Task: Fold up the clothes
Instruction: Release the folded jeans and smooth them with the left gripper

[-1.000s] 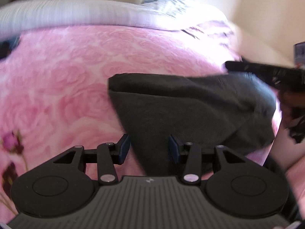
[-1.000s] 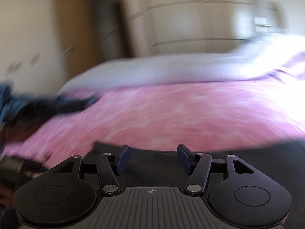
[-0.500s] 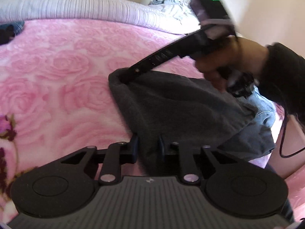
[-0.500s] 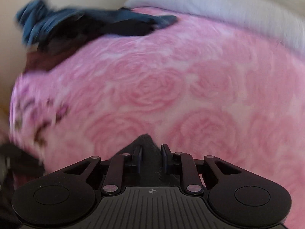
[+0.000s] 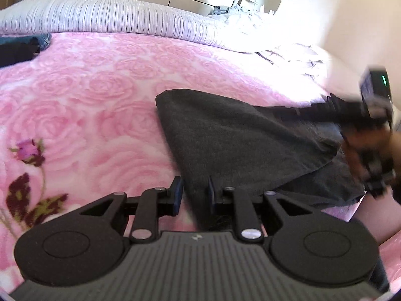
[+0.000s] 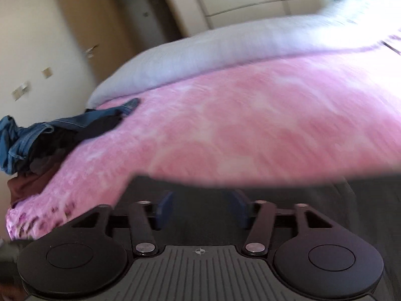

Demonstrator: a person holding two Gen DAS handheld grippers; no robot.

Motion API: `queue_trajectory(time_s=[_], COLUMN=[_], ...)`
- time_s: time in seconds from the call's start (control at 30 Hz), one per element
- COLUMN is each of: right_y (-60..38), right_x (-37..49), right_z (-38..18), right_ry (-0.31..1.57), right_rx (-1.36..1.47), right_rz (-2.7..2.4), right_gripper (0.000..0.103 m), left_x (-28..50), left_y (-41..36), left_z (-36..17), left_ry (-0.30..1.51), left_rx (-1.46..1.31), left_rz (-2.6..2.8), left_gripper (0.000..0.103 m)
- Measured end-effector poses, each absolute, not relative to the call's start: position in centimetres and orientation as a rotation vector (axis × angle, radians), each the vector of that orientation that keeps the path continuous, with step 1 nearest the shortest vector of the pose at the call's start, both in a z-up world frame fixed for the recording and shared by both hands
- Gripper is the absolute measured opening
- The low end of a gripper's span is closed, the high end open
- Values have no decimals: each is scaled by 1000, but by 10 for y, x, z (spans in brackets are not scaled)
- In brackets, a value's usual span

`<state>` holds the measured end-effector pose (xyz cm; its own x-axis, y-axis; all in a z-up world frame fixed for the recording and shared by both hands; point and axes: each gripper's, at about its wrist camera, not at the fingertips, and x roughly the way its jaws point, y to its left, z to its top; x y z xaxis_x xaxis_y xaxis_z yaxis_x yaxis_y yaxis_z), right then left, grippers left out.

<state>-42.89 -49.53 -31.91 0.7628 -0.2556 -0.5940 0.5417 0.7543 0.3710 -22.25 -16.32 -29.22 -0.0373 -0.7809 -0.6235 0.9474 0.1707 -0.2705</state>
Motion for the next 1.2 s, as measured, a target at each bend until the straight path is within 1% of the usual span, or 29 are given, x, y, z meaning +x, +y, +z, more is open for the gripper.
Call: queue_trajectory(time_s=[0.07,0.17,0.27,0.37,0.47,0.57,0.63,0.7,0.8,0.9,0.97,1.03,1.1,1.17,1.2], right_y=[-489,-479,-480,-480,-483,-477,-472,-467,-451,-415,-382,-344,-312,-286,-273], right_x=[-460,-500,-512,-524,-519,-521,-518,-516,-518,-503,-484,-457,-430,-405,-394], right_z=[-338,-336,-335,-335,-334,-326,-329,-332,-316,-299,-294,-299,-310,-324,-332], right_ry=[578,493,465,436,479,456,512,551,542,536,566,607,654,701,714], right_rx=[594,644,661,679,630,619,588,552,519,398,271,89,-84,-234,-314], right_rz=[-519,-566,-587,-607,-592,-604,-610,-603,-628,-538,-450,-371,-313,-253,-230], right_gripper=[62,62,62,62,62,62,62,62,62,65,71,73,73,73,73], left_x=[-226,-231,-236,-240,-241,-241,-240,-240,-240,-233,-228,-222,-217,-216,-216], left_y=[-163,-162,-163,-172,-175,-170,-165,-160,-148,-134,-125,-117,-109,-105,-103], left_z=[-289,-280,-274,-280,-281,-280,-280,-275,-266,-262,-261,-261,-260,-262,-263], left_ry=[756,726,707,715,710,703,698,681,625,585,546,516,487,419,383], left_rx=[303,337,354,411,434,436,441,456,484,486,503,513,515,564,590], left_rz=[-1417,-1422,-1428,-1419,-1421,-1419,-1418,-1415,-1396,-1375,-1351,-1328,-1316,-1337,-1348], left_gripper=[16,16,16,16,17,19,20,21,25,31,33,36,42,52,55])
